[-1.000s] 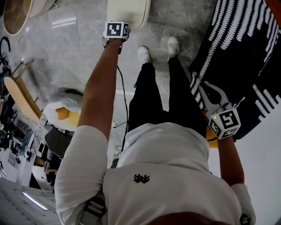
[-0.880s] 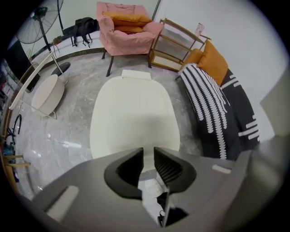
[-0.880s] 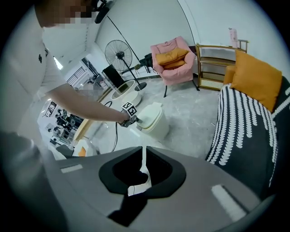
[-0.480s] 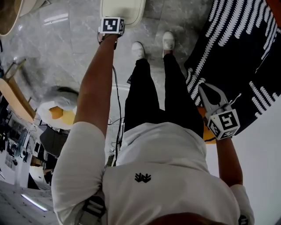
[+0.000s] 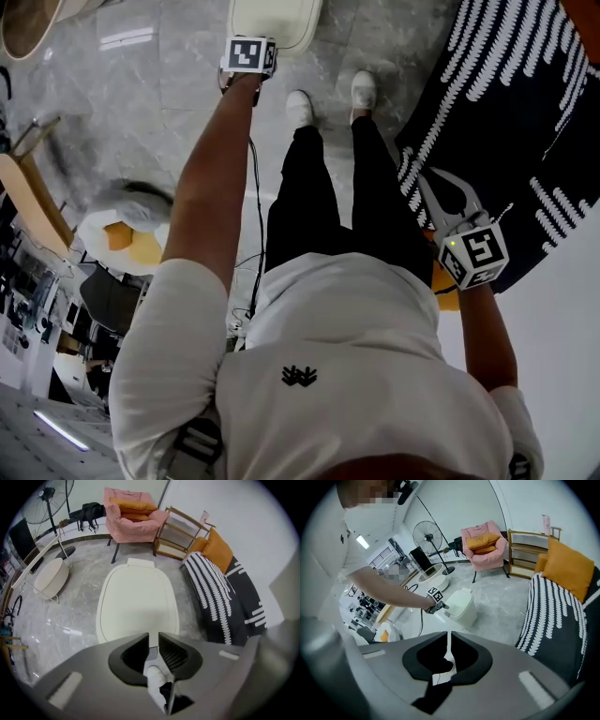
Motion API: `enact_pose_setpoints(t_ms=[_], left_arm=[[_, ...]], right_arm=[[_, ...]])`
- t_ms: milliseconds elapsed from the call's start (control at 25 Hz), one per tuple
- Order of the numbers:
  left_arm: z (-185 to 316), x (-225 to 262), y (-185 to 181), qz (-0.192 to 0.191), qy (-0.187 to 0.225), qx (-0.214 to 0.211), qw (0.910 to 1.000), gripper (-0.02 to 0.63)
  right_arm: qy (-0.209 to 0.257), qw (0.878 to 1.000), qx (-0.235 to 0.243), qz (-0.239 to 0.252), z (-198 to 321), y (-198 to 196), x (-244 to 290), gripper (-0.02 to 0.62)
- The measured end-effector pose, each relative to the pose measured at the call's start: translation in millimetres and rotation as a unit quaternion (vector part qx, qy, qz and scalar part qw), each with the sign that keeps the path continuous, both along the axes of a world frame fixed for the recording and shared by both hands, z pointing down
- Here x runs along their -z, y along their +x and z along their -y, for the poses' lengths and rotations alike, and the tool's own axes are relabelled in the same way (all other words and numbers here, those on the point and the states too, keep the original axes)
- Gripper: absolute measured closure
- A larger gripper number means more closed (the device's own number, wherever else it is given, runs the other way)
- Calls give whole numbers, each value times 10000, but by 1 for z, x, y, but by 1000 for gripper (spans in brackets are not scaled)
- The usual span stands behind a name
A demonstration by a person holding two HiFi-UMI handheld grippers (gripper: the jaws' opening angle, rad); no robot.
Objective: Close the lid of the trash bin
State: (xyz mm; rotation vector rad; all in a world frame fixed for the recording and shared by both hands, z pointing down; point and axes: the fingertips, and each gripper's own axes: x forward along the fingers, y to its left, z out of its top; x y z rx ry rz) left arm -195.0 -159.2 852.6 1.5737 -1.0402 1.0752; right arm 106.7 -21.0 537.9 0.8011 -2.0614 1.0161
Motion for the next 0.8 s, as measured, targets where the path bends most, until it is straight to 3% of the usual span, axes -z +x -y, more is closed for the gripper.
enact_pose_setpoints(t_ms=[520,800], left_arm=[[-41,131,-15,-332,601,-46,9976,488],[-69,227,-14,-798,1254,-106,9888,488]], right_arm=[[759,9959,302,395,-13,-50,64,571],[1178,9903,484,562,-24,-77,109,572]])
